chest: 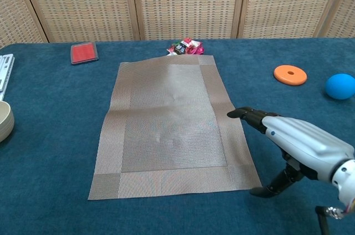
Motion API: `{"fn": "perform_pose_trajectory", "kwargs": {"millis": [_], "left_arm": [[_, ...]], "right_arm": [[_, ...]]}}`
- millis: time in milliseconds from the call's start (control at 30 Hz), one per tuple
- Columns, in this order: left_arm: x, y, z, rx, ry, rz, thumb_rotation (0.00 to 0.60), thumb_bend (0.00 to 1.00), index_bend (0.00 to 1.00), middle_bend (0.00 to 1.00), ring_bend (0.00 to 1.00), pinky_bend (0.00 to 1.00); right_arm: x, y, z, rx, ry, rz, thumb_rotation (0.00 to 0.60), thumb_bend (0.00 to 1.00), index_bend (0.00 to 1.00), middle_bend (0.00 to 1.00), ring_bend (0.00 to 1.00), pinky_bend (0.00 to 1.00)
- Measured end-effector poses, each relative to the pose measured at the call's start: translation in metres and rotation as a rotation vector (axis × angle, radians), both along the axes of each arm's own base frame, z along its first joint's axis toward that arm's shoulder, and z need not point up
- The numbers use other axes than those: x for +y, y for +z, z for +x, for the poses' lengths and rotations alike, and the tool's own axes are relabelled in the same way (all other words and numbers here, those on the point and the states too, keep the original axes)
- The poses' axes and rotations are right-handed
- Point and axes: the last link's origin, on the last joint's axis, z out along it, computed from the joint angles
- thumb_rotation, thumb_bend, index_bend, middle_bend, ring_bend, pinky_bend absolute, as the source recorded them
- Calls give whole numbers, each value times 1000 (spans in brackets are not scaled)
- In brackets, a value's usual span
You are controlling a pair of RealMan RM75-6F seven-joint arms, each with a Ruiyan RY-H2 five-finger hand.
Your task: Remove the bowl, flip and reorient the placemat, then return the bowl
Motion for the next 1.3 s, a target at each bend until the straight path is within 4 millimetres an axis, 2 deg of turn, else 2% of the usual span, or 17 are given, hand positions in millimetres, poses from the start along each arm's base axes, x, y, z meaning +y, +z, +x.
{"fn": "perform_pose_trajectory", "kwargs": {"millis": [633,1033,1300], "left_arm": [[2,2,-2,-10,12,4,600,2,69,0,0,0],[3,0,-2,-17,12,1,600,1,79,0,0,0],[2,-1,0,-24,4,-4,600,0,88,0,0,0]], "right_arm": [[-9,-21,-8,64,-59,24,600,170,62,0,0,0],[-11,-32,-13,74,-30,7,600,366,76,0,0,0],[-9,-22,1,-86,51,-83,600,495,124,0,0,0]]}}
